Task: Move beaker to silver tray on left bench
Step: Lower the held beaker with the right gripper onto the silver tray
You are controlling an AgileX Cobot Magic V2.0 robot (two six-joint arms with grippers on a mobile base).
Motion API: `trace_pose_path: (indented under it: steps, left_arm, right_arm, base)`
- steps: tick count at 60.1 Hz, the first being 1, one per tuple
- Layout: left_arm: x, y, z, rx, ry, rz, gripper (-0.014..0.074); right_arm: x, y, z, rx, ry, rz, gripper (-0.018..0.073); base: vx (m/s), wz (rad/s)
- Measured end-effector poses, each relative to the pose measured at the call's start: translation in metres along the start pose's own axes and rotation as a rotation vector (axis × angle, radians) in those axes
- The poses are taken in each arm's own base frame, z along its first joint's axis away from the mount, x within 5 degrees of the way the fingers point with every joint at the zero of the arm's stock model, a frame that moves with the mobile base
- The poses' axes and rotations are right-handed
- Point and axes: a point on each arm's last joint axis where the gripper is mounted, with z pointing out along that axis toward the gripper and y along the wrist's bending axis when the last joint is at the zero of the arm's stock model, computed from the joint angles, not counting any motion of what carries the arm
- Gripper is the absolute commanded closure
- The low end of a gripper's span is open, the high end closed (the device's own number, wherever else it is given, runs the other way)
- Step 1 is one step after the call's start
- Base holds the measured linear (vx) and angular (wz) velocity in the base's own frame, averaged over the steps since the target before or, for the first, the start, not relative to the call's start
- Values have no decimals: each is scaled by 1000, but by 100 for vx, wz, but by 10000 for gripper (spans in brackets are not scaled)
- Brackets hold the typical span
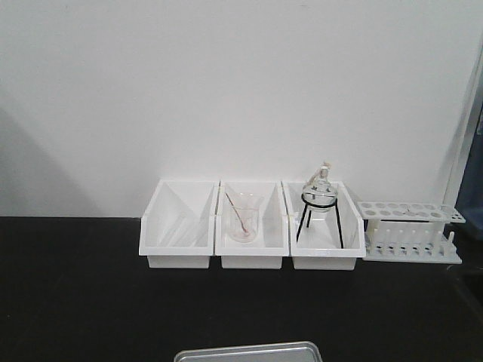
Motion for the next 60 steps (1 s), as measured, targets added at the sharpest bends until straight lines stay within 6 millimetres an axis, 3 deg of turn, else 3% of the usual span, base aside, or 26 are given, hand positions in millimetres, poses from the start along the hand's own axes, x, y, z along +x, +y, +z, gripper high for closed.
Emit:
trace_pose_path:
  steps: [17,24,34,44,60]
  left_arm:
    - [0,0,0,0,0,0,595]
    - [0,0,0,0,0,0,595]
    - [0,0,0,0,0,0,595]
    - [0,0,0,0,0,0,595]
    - [0,0,0,0,0,0,595]
  right_arm:
    - [-2,2,1,-20,-24,-1,571]
    - [-9,14,17,-117,-86,-28,571]
    - [3,42,82,-322,-46,-30,571]
    - [39,64,154,-482,39,-33,571]
    - [92,89,233,-657,0,-10,571]
  base:
    - [0,0]
    - [0,0]
    - [0,0]
    - [0,0]
    - [0,0]
